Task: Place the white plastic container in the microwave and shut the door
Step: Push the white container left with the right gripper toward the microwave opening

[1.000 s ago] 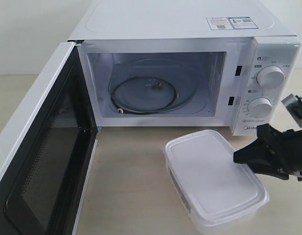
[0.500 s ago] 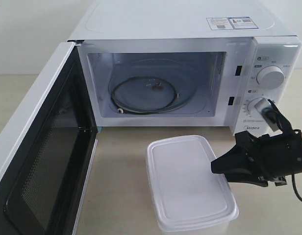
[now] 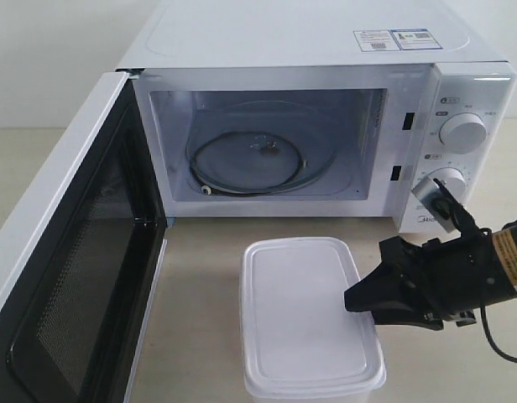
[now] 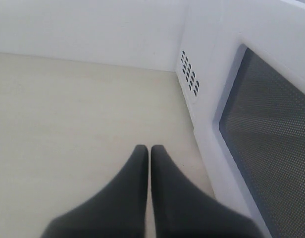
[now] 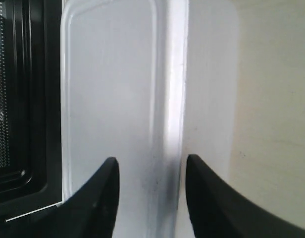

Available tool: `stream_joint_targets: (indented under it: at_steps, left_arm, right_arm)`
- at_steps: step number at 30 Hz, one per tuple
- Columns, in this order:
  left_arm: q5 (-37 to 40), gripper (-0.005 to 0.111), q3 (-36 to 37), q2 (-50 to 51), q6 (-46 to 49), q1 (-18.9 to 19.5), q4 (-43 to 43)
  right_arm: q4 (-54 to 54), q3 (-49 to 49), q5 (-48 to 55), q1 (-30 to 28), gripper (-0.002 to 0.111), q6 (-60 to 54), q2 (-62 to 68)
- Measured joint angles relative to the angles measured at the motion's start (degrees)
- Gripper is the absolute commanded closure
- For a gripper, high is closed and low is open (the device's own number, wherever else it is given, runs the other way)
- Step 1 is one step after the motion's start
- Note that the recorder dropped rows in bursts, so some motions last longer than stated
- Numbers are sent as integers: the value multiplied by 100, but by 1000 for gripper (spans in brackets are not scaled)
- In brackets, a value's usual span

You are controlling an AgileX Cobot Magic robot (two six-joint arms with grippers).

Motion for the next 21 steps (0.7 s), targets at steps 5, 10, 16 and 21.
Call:
stream_joint_targets:
  at_steps: [5, 10, 16, 21]
  left_arm:
    - [0, 102, 0, 0, 0, 0, 0]
    - [0, 102, 0, 0, 0, 0, 0]
    - [0, 102, 0, 0, 0, 0, 0]
    - [0, 102, 0, 0, 0, 0, 0]
  right_arm:
    - [0, 0, 75, 97, 67, 0, 0]
    - [0, 0, 88, 101, 86, 22, 0]
    - [0, 0, 112, 101, 108, 28, 0]
    - [0, 0, 112, 101, 108, 28, 0]
